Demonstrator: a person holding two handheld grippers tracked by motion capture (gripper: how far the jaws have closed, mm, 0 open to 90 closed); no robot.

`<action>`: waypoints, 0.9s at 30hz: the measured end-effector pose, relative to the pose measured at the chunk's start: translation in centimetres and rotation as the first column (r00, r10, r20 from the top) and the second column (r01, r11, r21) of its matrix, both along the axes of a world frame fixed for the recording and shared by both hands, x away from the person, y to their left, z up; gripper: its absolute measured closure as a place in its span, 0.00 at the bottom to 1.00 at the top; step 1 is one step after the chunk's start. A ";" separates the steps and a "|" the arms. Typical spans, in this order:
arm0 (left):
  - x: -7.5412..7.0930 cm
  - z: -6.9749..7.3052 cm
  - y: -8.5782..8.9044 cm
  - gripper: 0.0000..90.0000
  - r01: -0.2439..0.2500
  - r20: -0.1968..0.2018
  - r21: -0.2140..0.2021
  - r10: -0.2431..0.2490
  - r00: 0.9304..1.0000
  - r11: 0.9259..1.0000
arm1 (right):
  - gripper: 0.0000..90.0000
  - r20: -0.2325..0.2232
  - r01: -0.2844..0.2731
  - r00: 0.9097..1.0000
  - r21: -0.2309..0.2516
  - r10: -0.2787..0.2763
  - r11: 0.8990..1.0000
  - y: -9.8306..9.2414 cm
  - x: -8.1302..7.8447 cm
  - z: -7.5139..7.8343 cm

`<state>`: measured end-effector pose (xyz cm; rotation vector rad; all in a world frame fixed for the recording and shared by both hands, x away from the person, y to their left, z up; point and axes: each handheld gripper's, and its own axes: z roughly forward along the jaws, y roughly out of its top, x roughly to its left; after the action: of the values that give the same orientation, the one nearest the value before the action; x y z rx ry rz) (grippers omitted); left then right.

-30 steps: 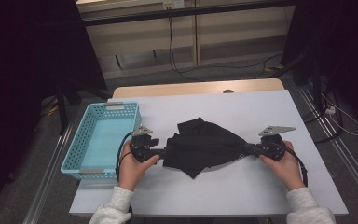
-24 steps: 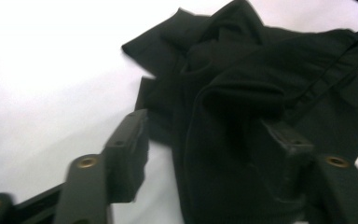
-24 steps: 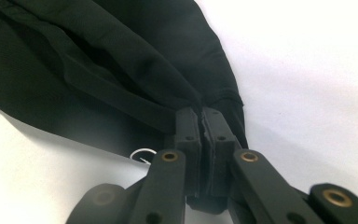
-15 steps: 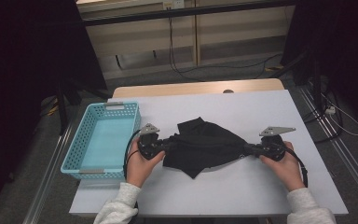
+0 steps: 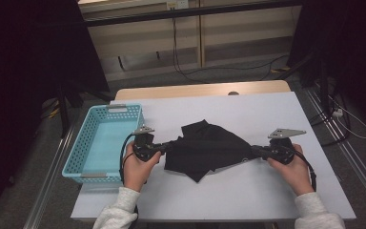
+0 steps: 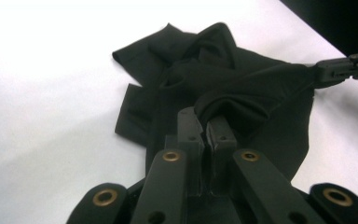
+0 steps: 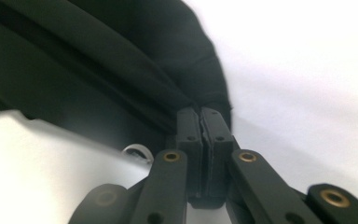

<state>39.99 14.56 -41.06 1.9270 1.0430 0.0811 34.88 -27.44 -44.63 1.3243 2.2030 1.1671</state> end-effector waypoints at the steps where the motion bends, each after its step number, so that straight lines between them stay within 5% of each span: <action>1: 0.0 -0.1 -0.1 0.97 0.002 -0.005 0.002 -0.002 1.000 1.000 | 0.98 0.001 0.007 1.000 0.000 -0.007 1.000 0.1 0.1 -0.2; 6: 0.0 -0.2 -0.1 0.96 0.002 -0.014 0.002 -0.002 1.000 1.000 | 0.90 0.000 -0.001 1.000 -0.031 0.001 1.000 0.3 -0.1 -0.1; 13: 0.0 -0.3 0.0 0.96 0.004 -0.020 0.003 -0.004 1.000 1.000 | 0.72 0.025 0.038 0.999 0.005 -0.038 0.999 -1.2 -1.0 0.2; 27: 0.2 -0.3 0.3 0.96 -0.022 -0.028 -0.004 0.022 0.999 1.000 | 0.49 -0.014 -0.059 0.998 -0.069 0.058 0.996 -0.3 -1.6 -1.0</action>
<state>40.17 14.82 -41.34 1.9182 1.0825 0.0645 33.27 -27.79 -45.65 1.2493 2.2836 1.0951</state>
